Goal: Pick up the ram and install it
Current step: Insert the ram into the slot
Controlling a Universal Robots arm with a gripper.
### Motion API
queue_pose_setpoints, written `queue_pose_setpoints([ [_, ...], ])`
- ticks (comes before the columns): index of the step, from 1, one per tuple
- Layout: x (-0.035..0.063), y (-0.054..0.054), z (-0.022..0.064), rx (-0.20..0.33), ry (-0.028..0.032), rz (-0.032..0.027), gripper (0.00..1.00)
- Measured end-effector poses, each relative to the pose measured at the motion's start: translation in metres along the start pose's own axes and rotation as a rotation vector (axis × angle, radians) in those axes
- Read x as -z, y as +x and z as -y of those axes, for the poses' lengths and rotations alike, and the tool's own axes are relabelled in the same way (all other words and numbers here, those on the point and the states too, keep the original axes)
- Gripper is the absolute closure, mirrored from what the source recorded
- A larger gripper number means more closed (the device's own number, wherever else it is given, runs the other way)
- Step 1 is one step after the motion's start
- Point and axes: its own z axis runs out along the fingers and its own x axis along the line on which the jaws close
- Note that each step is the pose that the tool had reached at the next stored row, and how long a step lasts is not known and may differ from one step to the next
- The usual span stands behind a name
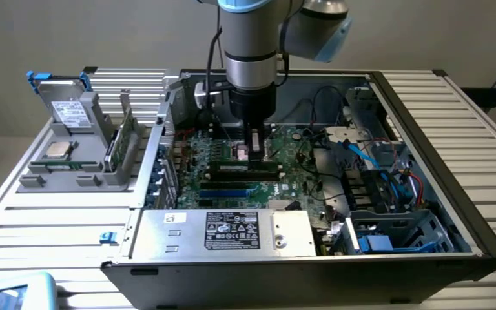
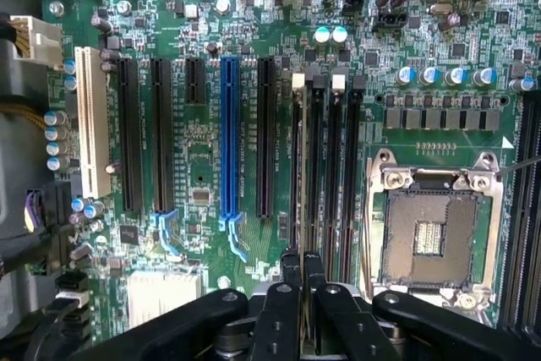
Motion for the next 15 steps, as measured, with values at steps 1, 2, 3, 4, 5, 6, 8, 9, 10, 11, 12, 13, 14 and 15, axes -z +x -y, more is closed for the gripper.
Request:
queue_pose_setpoints([
  [1, 0.0014, 0.0001, -0.0002, 0.001, 0.0024, -0.0037, 0.87],
  [2, 0.0023, 0.0001, -0.0004, 0.001, 0.0062, -0.0074, 0.87],
  [3, 0.0026, 0.0001, -0.0006, 0.001, 0.0134, -0.0108, 0.87],
  [4, 0.0027, 0.0002, -0.0011, 0.001, 0.0248, -0.0144, 0.87],
  [5, 0.0028, 0.0001, -0.0017, 0.0, 0.0406, -0.0199, 0.87],
  [6, 0.0029, 0.0002, -0.0024, -0.001, 0.0568, -0.0256, 0.87],
  [8, 0.003, 0.0002, -0.0032, -0.001, 0.0631, -0.0284, 0.87],
  [9, 0.0029, 0.0002, -0.0032, -0.001, 0.0632, -0.0284, 0.87],
  [10, 0.0029, -0.0001, -0.0038, -0.001, 0.0632, -0.0284, 0.87],
  [11, 0.0025, -0.0007, -0.0041, -0.001, 0.0632, -0.0285, 0.87],
  [12, 0.0023, -0.0014, -0.0046, -0.001, 0.0634, -0.0285, 0.87],
  [13, 0.002, -0.0019, -0.0049, -0.002, 0.0633, -0.0287, 0.87],
  [14, 0.0017, -0.0021, -0.0051, -0.002, 0.0638, -0.0286, 0.87],
  [15, 0.0013, -0.0025, -0.0056, -0.003, 0.0644, -0.0288, 0.87],
])
